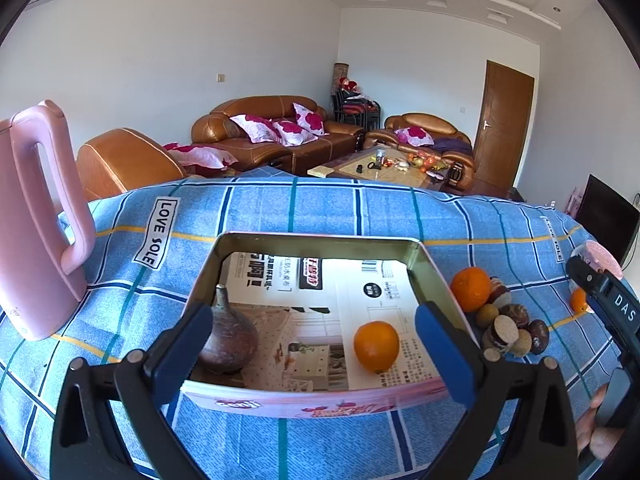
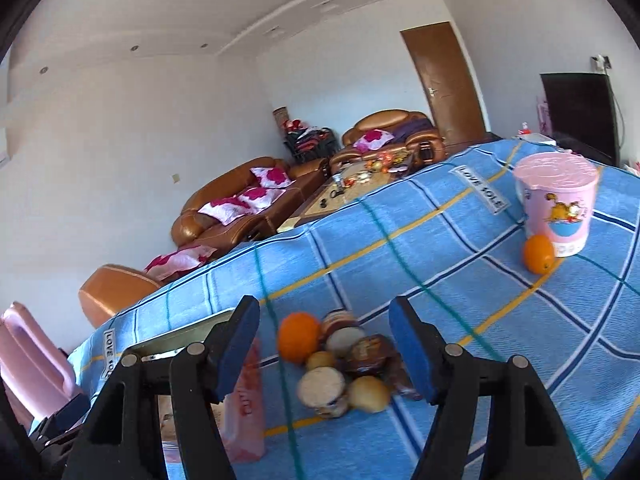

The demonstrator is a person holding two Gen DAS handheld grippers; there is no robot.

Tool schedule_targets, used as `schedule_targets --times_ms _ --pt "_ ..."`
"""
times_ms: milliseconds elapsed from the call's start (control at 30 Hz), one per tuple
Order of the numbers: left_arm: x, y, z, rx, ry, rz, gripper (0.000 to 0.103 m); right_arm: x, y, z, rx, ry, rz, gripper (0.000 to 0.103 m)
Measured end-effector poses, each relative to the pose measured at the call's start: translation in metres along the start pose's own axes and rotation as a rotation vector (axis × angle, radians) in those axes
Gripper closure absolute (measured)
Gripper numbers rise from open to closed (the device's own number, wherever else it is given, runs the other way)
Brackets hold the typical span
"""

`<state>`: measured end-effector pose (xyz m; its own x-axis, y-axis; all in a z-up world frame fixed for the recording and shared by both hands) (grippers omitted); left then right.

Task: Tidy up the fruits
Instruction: 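Grasp the orange beside the pink bucket with the right tool while the left tool grasps a dark mangosteen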

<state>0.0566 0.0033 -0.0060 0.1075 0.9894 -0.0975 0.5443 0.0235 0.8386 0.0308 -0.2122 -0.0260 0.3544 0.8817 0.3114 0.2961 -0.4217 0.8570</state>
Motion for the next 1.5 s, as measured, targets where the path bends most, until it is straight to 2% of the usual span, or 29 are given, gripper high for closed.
schedule_targets --times_ms 100,233,367,467,600,733,900,1067,1200,1233,1333,1433,1500 --pt "-0.015 -0.004 -0.004 -0.018 -0.023 0.037 0.0 -0.043 0.014 -0.004 -0.013 -0.086 0.025 0.034" --pt "-0.044 -0.012 -0.003 0.021 -0.09 0.102 0.0 -0.093 0.03 -0.008 -0.008 -0.149 0.041 0.034" --pt "-0.081 -0.02 -0.008 0.04 -0.135 0.175 0.007 -0.127 0.037 -0.005 0.032 -0.155 0.061 0.034" --pt "-0.111 -0.025 -0.01 0.053 -0.187 0.214 0.008 -0.141 0.036 -0.001 0.083 -0.132 0.084 0.037" --pt "-0.147 -0.031 -0.008 0.081 -0.241 0.255 0.009 -0.149 0.036 -0.001 0.091 -0.125 0.088 0.037" --pt "-0.173 -0.036 0.001 0.124 -0.267 0.287 0.015 -0.161 0.04 0.001 0.106 -0.122 0.104 0.038" --pt "-0.191 -0.04 0.019 0.206 -0.283 0.285 0.027 -0.165 0.041 0.018 0.176 -0.094 0.117 0.053" --pt "-0.202 -0.039 0.031 0.236 -0.28 0.283 0.03 -0.162 0.042 0.028 0.201 -0.094 0.092 0.054" --pt "-0.212 -0.038 0.033 0.243 -0.283 0.301 0.032 -0.167 0.041 0.04 0.256 -0.106 0.115 0.054" --pt "-0.213 -0.038 0.033 0.258 -0.305 0.3 0.041 -0.168 0.04 0.042 0.268 -0.108 0.119 0.054" --pt "-0.21 -0.036 0.028 0.272 -0.369 0.299 0.041 -0.166 0.04 0.049 0.292 -0.116 0.118 0.054" --pt "-0.202 -0.032 0.032 0.307 -0.455 0.256 0.041 -0.163 0.039 0.057 0.315 -0.116 0.108 0.054" --pt "-0.202 -0.032 0.034 0.306 -0.463 0.244 0.041 -0.161 0.039 0.059 0.323 -0.12 0.097 0.059"
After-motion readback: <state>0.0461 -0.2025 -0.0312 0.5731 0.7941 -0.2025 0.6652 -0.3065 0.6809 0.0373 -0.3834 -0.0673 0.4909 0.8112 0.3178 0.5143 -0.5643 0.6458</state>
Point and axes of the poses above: each gripper's, at about its wrist camera, not at the fingertips, and z roughly the way its jaws point, x to its left, y to its top, the point moved 1 cm from there along z, roughly the way its jaws point, and after that the axes turned 2 degrees about -z, right-handed, at the moved point
